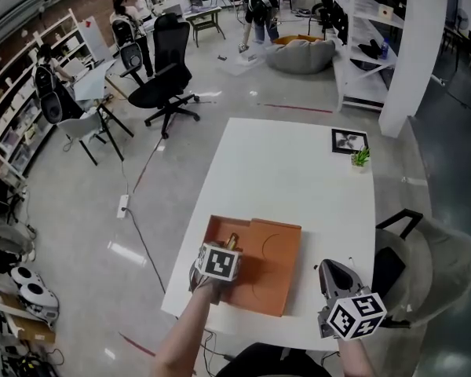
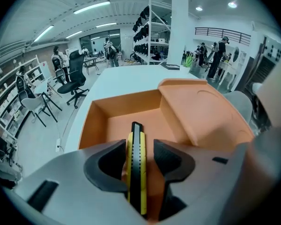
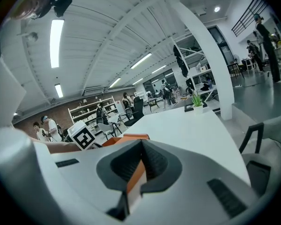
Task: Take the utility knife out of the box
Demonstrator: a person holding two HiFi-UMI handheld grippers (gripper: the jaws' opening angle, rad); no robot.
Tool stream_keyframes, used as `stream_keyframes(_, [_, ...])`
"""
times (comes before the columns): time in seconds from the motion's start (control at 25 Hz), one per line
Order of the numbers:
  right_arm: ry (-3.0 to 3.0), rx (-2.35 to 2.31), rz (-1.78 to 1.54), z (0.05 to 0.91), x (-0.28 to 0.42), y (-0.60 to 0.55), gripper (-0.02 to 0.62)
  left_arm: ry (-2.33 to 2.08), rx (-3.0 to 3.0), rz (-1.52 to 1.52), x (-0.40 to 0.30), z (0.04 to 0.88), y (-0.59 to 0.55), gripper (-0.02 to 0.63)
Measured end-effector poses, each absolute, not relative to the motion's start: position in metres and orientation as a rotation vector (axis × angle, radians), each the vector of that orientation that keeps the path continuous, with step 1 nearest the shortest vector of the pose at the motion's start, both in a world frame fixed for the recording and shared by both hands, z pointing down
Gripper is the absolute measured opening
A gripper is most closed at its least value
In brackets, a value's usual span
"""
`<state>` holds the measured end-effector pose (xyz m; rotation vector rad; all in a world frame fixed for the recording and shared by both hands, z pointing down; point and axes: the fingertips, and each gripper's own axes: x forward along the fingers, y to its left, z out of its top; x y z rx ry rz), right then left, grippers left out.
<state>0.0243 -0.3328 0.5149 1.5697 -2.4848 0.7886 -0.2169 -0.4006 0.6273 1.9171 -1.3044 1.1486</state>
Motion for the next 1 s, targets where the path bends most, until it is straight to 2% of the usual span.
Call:
stream_keyframes(0.32, [-2.477,1.566,0.834,0.5198,0.0259,-0.3328,0.000,-1.242,1.908,1.030,-0.2149,0.6300,-0.4062,0.175])
stream_keyframes(0.76, [-2.470,1.557,0.842,0.5247,0.0277,-0.3298,0.000,-1.249,1.895,1.035,-0.2138,0.6306,-0.4028,0.173])
stream_keyframes(1.0, [-2.466,1.545,0.842,0.5222,0.0214,-0.3291,0.000,-1.246,1.903,1.067,-0.2125,0.6273,-0.4009,0.139])
